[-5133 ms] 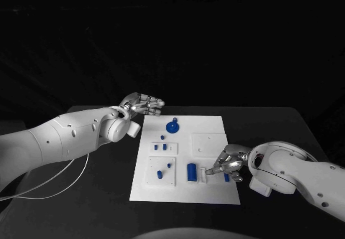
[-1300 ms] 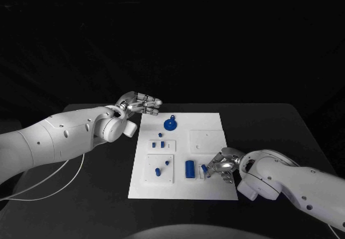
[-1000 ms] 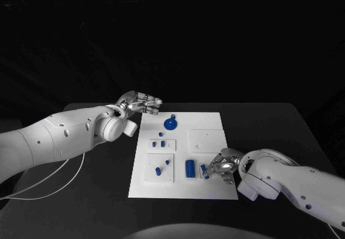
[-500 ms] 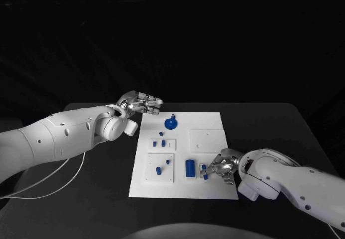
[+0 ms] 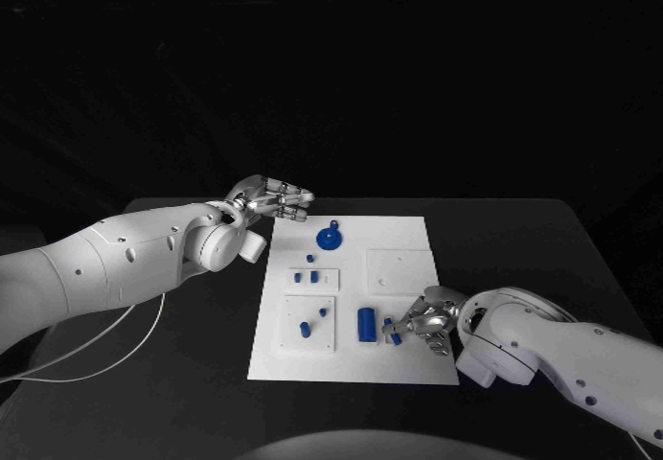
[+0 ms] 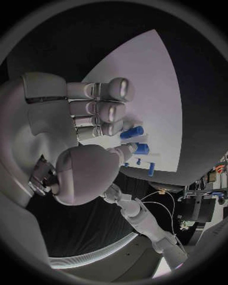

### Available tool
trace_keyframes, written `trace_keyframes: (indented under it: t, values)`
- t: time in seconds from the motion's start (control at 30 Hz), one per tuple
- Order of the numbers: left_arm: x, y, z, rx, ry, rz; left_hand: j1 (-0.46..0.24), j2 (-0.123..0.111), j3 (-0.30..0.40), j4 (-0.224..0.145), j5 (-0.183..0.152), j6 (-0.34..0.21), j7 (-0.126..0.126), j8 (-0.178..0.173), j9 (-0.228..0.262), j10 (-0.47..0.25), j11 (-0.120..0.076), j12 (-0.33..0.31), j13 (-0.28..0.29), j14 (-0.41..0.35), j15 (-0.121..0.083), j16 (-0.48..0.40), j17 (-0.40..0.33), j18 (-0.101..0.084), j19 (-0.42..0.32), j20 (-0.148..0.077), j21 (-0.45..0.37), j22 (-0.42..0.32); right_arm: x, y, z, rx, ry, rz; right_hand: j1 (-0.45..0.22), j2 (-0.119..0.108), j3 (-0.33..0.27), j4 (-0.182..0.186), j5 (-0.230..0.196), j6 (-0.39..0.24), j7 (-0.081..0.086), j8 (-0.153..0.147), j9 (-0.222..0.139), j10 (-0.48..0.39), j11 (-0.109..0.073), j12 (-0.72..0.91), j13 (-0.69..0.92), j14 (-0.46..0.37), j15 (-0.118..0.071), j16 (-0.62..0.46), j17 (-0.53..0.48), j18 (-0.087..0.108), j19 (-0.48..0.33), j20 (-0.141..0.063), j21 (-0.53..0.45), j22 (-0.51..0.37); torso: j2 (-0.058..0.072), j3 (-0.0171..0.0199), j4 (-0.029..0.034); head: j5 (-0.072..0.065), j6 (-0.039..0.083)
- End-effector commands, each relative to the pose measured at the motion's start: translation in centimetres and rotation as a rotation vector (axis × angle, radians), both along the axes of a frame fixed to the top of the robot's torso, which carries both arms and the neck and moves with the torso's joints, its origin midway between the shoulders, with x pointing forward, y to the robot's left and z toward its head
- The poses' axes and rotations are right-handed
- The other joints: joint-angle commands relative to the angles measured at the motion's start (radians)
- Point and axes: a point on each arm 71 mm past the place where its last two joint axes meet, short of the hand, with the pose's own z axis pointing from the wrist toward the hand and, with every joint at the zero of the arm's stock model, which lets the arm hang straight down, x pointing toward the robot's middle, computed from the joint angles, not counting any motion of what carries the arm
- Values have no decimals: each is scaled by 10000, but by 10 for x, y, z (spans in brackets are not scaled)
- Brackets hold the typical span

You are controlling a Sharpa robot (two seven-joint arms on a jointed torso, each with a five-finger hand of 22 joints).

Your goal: Assemble the parts on the task board

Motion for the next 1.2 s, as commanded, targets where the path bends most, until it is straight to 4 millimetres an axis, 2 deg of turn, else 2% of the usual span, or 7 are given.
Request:
trace_keyframes:
  t: [0.03, 0.63, 0.77, 0.87, 1.0, 1.2]
  values:
    - [0, -2, 0, -50, -3, -145, -13, -14, 20, 39, -31, -19, 10, -6, 16, -66, 3, 25, 9, -34, 40, -10, -3, -94, -49, 30, -19, -10, 0, 4, 3, 211, -270, 130, 69, -7, -49, 8, -27, -2, -66, -22, 10, 74, -5, 33, -1, 37, -34, -19, 9, -30, 585, 7, -15, 786, -3, -4, -2, 24, -13]
    - [0, 0, 0, -3, 4, -108, -13, -14, 20, 39, -31, -19, 10, -6, 16, -66, 3, 25, 9, -34, 40, -10, -3, -94, -49, 30, -19, -10, -3, 2, 5, 155, -334, 454, 73, -55, -183, 208, 169, 68, -92, -17, 42, 89, -21, 32, -5, 35, -43, -37, -2, -32, 584, -1, -10, 777, -4, -1, -4, 28, -22]
    - [0, 0, 0, 5, 7, -105, -13, -14, 20, 39, -31, -19, 10, -6, 16, -66, 3, 25, 9, -34, 40, -10, -3, -94, -49, 30, -19, -10, -4, 1, 5, 166, -250, 732, 186, -93, -185, 107, 167, 89, -98, -20, 47, 91, -25, 31, -6, 36, -48, -35, 1, -36, 583, -4, -11, 776, -5, 0, -9, 32, -24]
    - [0, 1, 0, 7, 8, -107, -13, -14, 20, 39, -31, -19, 10, -6, 16, -66, 3, 25, 9, -34, 40, -10, -3, -94, -49, 30, -19, -10, -6, -1, 5, 129, -133, 976, 338, -125, -200, -135, 122, 121, -100, -21, 45, 90, -27, 27, -7, 36, -47, -34, 7, -49, 583, -6, 10, 783, -8, -3, -11, 32, -23]
    - [-1, 1, 0, 19, 13, -102, -13, -14, 20, 39, -31, -19, 10, -6, 16, -66, 3, 25, 9, -34, 40, -10, -3, -94, -49, 30, -19, -10, -8, -3, 4, 49, 82, 1365, 504, -220, -104, -397, -104, 158, -104, -23, 35, 80, -29, 14, -12, 34, -45, -37, 14, -57, 575, -5, -2, 788, -7, 2, -10, 23, -26]
    - [-1, 1, 0, 27, 24, -108, -13, -14, 20, 39, -31, -19, 10, -6, 16, -66, 3, 25, 9, -34, 40, -10, -3, -94, -49, 30, -19, -10, -11, -2, 3, 32, 320, 1763, 579, -324, 51, -558, -540, 192, -102, -23, 28, 76, -24, 7, -14, 36, -33, -29, 36, -64, 573, 5, 4, 804, -6, -2, -1, 10, -24]
